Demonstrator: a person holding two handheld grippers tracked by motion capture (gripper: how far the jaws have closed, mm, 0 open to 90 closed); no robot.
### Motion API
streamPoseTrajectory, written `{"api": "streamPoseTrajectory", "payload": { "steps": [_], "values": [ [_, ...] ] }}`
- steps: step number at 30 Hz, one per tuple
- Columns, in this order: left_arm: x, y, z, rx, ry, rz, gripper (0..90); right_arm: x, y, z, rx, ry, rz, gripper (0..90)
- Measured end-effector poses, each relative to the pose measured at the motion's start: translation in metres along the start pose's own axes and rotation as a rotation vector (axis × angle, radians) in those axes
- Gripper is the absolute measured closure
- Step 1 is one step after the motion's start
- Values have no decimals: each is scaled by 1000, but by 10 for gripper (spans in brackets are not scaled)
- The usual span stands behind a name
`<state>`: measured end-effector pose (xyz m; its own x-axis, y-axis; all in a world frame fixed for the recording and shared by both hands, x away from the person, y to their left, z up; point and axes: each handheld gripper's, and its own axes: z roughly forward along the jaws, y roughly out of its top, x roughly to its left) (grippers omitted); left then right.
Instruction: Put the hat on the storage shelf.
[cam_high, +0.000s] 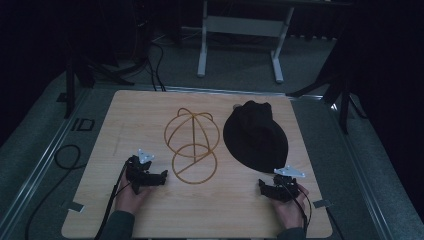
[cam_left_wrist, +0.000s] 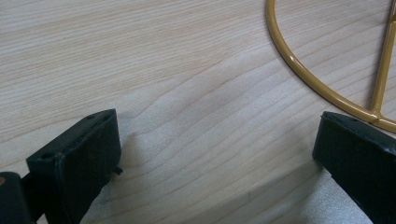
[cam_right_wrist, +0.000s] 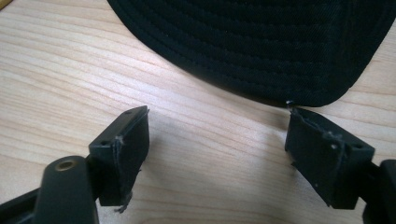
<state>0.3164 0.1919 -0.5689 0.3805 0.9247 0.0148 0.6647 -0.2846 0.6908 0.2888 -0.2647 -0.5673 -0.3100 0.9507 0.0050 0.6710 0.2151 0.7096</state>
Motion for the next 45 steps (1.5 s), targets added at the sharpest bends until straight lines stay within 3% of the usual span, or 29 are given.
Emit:
{"api": "streamPoseTrajectory", "payload": {
  "steps": [7,12,17,22,32,45],
  "values": [
    [0,0,0,0,1,1,13,0,1,0,5,4,-3,199],
    [0,0,0,0,0,1,13,-2,4,0,38,26,-30,209],
    [0,0,0,1,0,1,13,-8,9,-5,87,78,-92,330],
    [0,0,0,0,0,1,13,-10,12,-9,127,109,-128,356],
    [0,0,0,1,0,1,13,-7,26,-17,144,115,-189,356],
    [0,0,0,-1,0,0,13,-14,44,-20,163,90,-216,354]
  ]
}}
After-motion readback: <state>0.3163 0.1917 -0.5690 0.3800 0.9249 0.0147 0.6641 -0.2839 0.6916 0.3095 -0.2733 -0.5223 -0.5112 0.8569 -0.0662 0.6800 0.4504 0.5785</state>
